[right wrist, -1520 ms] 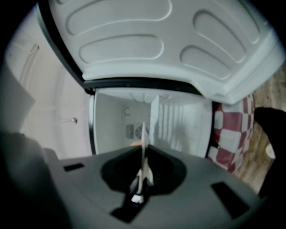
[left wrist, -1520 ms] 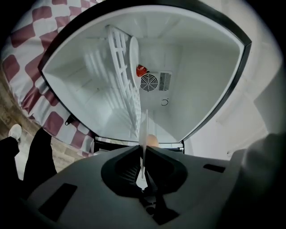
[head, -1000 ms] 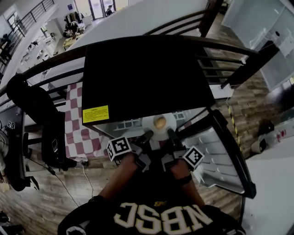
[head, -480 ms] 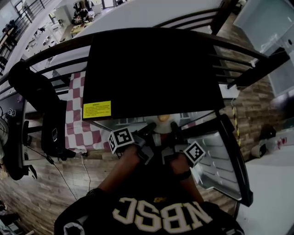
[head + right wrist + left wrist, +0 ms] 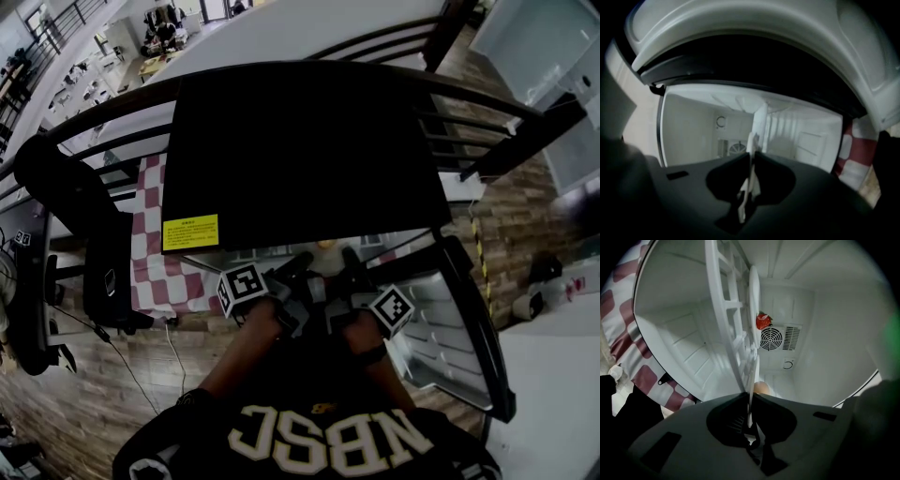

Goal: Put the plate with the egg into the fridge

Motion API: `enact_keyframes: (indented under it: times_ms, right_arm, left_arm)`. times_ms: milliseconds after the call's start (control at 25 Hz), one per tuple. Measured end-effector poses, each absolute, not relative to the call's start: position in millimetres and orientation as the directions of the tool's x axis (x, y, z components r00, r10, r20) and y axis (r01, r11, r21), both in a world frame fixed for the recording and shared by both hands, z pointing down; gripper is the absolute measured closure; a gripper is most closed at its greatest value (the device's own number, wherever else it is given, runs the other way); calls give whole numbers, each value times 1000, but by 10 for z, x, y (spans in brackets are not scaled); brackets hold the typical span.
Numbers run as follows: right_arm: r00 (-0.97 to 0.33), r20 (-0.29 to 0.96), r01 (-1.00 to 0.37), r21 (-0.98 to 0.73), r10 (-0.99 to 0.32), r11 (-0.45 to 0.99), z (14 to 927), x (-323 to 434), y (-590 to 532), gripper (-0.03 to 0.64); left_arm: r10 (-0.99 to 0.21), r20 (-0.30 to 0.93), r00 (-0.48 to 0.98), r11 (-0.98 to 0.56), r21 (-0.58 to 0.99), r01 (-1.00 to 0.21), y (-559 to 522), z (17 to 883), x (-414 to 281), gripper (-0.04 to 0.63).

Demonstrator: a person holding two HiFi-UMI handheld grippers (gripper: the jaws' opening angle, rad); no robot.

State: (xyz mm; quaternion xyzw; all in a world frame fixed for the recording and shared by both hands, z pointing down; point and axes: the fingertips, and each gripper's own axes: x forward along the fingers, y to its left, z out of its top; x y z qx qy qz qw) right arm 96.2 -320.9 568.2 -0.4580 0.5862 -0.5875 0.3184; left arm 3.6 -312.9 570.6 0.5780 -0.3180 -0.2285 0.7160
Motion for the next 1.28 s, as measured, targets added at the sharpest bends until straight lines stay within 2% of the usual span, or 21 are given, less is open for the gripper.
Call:
enact_keyframes:
  times_ms: [320, 360, 440, 480, 560, 760, 960, 1280]
  right_arm:
    - [-358, 137, -164, -983, -924, -83, 5677, 964, -3216, 577]
    - [-346, 140, -170, -982, -928, -85, 5675, 979, -3200, 563]
    - [-328, 140, -181, -980, -934, -83, 5680, 1016, -3161, 460]
    - [-325, 131, -180, -981, -937, -75, 5673, 1027, -3138, 436]
    - [-322, 112, -172, -983, -940, -58, 5664, 1041, -3069, 426]
    - [-329, 124, -198, -978, -936, -60, 5711, 973, -2778, 426]
    - [-318, 173, -289, -954, -932, -79, 5766, 862, -2544, 426]
    - [-362, 113, -346, -938, -925, 21, 5652, 538, -2511, 433]
  left_arm:
    - [-709, 161, 686, 194, 981, -30, -3143, 5698, 21, 561]
    - [-712, 146, 687, 168, 985, -34, -3144, 5669, 25, 538]
    - [-705, 118, 700, 121, 992, -45, -3123, 5607, 51, 460]
    - [-696, 107, 710, 108, 993, -44, -3101, 5576, 68, 435]
    - [-679, 93, 728, 98, 995, -36, -3033, 5527, 93, 399]
    - [-638, 96, 764, 77, 995, -60, -2741, 5498, 54, 391]
    - [-607, 137, 783, -102, 964, -247, -2481, 5348, -120, 391]
    - [-660, 171, 731, -389, 755, -528, -2383, 5134, -466, 393]
